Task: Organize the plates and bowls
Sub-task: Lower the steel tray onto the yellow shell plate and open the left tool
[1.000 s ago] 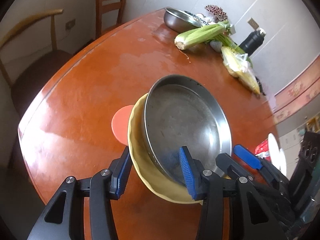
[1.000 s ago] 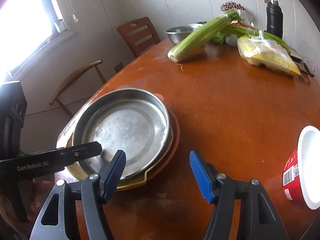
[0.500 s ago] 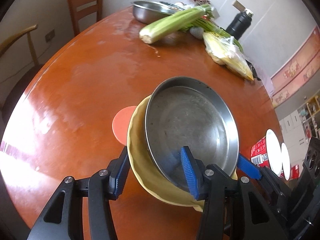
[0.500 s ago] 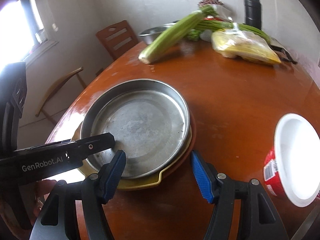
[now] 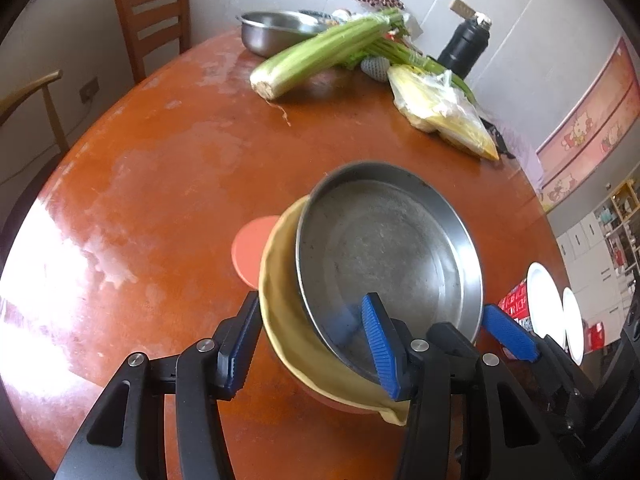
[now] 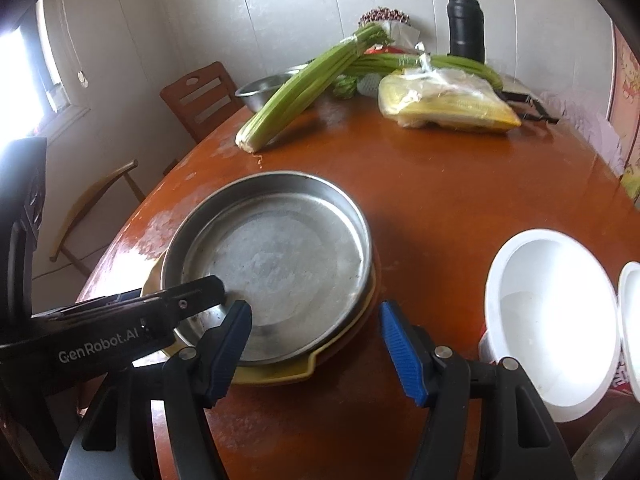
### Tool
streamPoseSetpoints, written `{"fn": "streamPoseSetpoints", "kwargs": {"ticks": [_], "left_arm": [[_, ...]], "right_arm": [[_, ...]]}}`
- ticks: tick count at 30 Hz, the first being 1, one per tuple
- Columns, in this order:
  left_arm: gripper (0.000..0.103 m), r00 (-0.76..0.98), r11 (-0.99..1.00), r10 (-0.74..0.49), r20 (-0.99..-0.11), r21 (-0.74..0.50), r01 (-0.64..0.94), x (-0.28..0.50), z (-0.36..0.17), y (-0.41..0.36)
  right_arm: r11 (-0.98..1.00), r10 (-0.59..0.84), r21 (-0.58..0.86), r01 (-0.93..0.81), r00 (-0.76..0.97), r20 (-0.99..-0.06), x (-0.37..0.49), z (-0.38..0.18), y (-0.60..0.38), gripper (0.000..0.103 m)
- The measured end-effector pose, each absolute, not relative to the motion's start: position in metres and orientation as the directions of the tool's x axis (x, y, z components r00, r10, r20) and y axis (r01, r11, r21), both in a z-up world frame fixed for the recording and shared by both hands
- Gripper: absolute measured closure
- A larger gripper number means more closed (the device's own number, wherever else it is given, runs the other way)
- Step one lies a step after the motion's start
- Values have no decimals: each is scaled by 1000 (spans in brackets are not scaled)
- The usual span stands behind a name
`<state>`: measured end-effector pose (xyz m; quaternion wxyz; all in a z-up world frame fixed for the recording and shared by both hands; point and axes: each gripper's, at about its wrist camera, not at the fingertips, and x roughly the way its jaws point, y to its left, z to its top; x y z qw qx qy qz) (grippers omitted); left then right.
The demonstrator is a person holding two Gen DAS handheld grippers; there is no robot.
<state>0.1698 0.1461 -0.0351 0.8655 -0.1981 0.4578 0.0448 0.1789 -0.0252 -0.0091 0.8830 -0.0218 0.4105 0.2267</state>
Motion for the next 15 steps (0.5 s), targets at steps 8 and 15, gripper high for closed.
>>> {"fn": "streamPoseSetpoints", "kwargs": {"ticks": [8, 15], "left_arm": [[51, 634, 909, -32, -773, -286, -303, 150, -19, 160], [51, 660, 908, -27, -751, -294, -297, 136, -8, 158]], "right_arm": [[891, 399, 135, -434, 604, -691, 172, 3, -25, 37], [880, 429, 140, -453, 634, -643, 166, 13, -24, 35]]}}
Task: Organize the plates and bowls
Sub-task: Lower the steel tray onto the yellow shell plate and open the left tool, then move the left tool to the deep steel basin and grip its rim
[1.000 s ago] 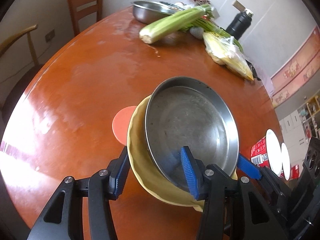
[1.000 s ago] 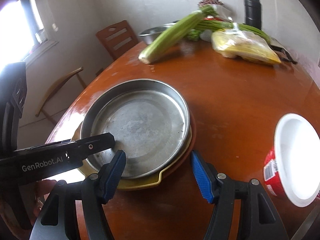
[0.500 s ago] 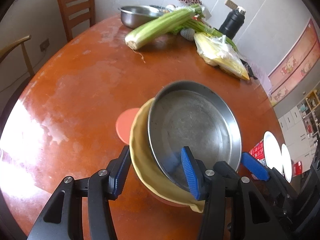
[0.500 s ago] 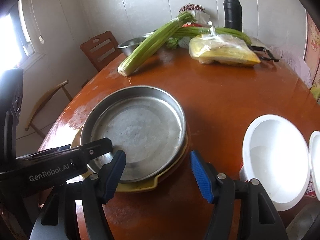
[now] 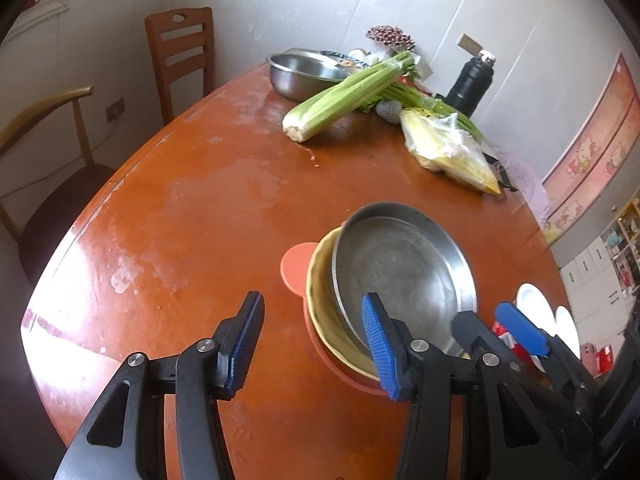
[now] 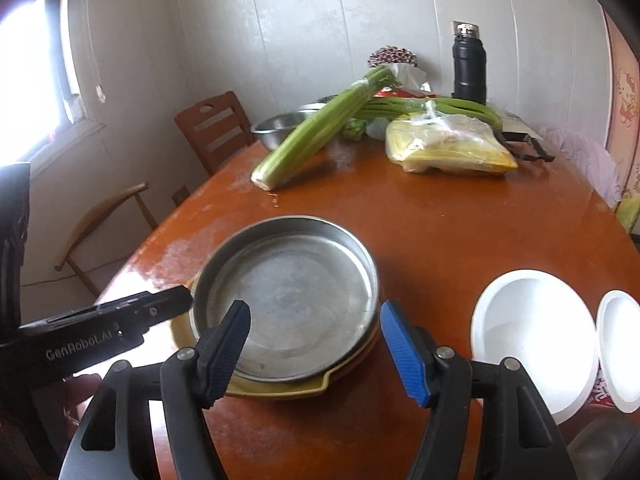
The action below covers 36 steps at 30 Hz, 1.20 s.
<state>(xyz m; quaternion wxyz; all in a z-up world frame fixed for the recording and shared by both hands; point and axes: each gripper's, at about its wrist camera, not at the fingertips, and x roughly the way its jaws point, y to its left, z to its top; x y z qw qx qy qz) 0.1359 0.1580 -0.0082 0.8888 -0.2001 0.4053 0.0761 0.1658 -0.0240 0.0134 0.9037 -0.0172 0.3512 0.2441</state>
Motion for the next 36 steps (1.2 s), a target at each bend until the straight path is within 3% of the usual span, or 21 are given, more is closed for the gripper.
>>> {"fn": "streamPoseSetpoints", "kwargs": {"ticks": [17, 23, 36], "left_arm": [[51, 711, 927, -6, -703, -270, -259, 113, 13, 137], [51, 718, 940, 6, -696, -242, -242, 106, 19, 122], [51, 757, 957, -89, -647, -266, -115, 93, 47, 67]], "right_arm": [[896, 429, 160, -413, 717, -550, 148, 37, -45, 27], [917, 371, 95, -387, 743, -557, 131, 42, -58, 27], [938, 321, 50, -343, 805, -500, 91, 73, -124, 25]]}}
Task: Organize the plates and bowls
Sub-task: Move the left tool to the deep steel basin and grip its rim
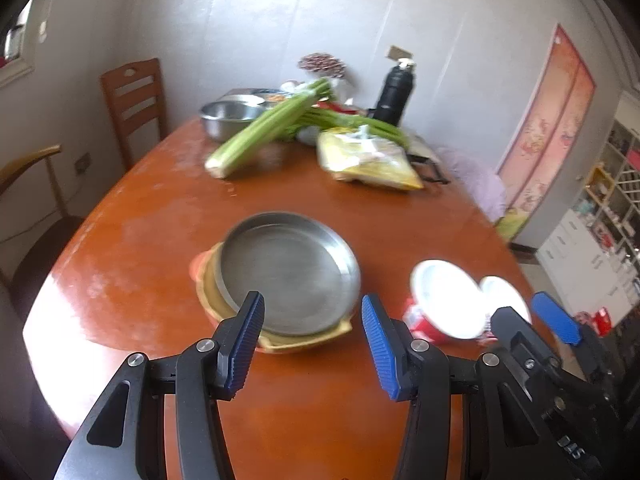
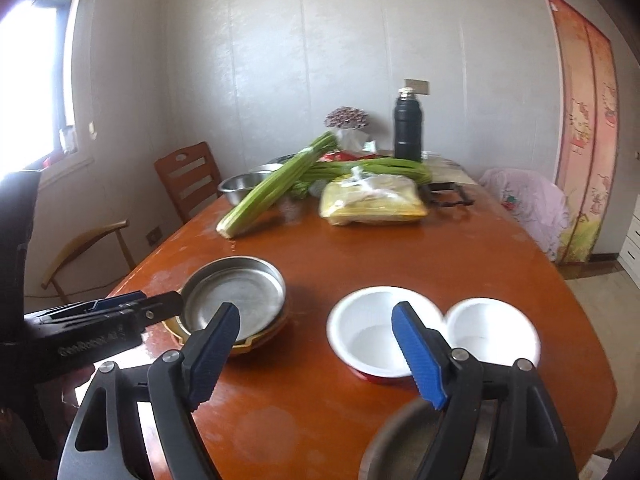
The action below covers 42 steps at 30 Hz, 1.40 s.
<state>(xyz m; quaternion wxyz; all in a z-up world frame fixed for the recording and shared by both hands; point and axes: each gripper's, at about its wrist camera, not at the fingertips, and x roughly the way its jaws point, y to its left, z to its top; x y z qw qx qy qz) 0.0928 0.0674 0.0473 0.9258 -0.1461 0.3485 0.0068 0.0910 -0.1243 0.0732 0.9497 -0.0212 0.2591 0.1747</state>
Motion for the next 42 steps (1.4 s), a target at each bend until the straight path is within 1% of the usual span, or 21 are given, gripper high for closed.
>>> {"fn": "streamPoseSetpoints", "kwargs": {"ticks": [4, 12, 17, 23, 31, 42], "left_arm": [[51, 763, 962, -131, -633, -268, -58, 90, 58, 46], [51, 751, 978, -140, -645, -211, 2, 93, 73, 2], [51, 737, 980, -168, -654, -191, 54, 94, 80, -24], [51, 722, 985, -167, -671, -136, 102, 94, 81, -56], [51, 675, 984, -176, -716, -109, 142, 98, 64, -90], [51, 580, 978, -191, -792, -103, 181, 106, 23, -120]], "right_arm": [[948, 305, 76, -310, 808, -504, 86, 80, -153, 25], [967, 252, 91, -239, 836, -487, 74, 90, -201, 25], [974, 225, 92, -207, 838, -496, 67, 93, -228, 25], [971, 239, 132, -200, 823, -516, 63, 92, -260, 25], [978, 208, 127, -165, 798, -566, 65, 79, -289, 25], [978, 209, 119, -174, 727, -654, 66, 38, -303, 25]]}}
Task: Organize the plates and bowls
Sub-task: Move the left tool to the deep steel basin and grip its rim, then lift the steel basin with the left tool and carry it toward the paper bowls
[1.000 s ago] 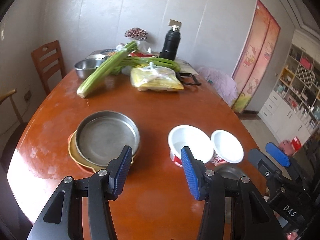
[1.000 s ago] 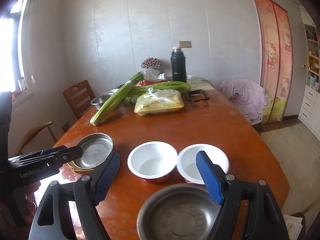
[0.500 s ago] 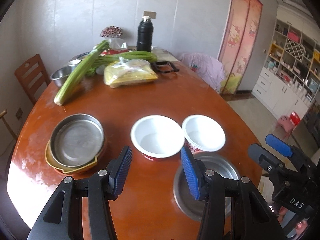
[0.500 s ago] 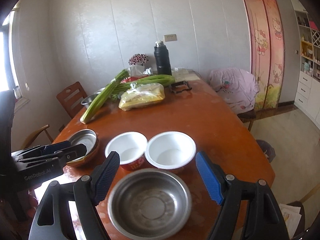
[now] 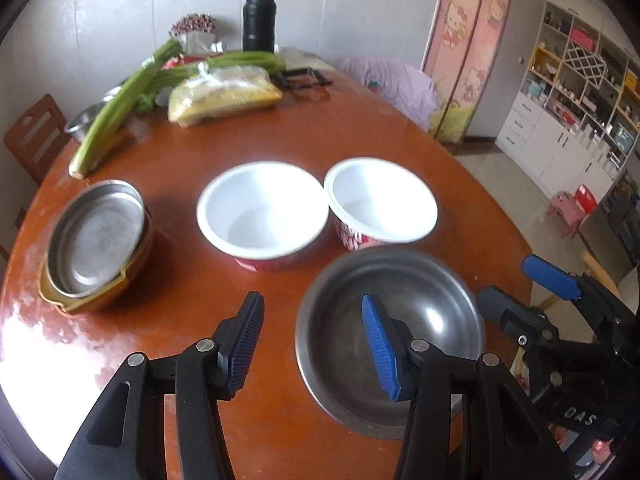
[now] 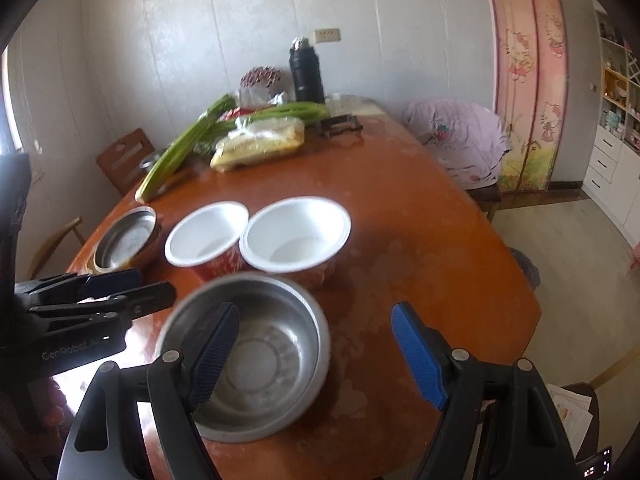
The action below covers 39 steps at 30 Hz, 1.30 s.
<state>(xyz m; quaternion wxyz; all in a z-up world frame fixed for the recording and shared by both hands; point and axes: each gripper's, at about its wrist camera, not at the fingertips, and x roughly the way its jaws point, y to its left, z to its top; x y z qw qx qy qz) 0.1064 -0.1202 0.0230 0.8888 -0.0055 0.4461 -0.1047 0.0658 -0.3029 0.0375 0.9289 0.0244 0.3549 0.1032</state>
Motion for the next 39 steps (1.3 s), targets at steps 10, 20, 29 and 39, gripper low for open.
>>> {"fn": "streamPoseSetpoints", "kwargs": {"ticks": [10, 20, 29, 39], "left_arm": [[51, 498, 979, -186, -847, -115, 170, 118, -16, -129], [51, 473, 984, -167, -865, -113, 139, 129, -30, -126], [57, 454, 977, -193, -870, -125, 175, 133, -36, -136], [61, 451, 975, -203, -869, -138, 174, 130, -32, -132]], "right_arm": [[974, 213, 102, -200, 675, -706, 76, 6, -291, 26], [963, 226, 67, -262, 647, -728, 82, -15, -278, 41], [942, 302, 136, -306, 602, -739, 84, -24, -277, 49], [936, 313, 131, -325, 606, -731, 79, -16, -269, 49]]}}
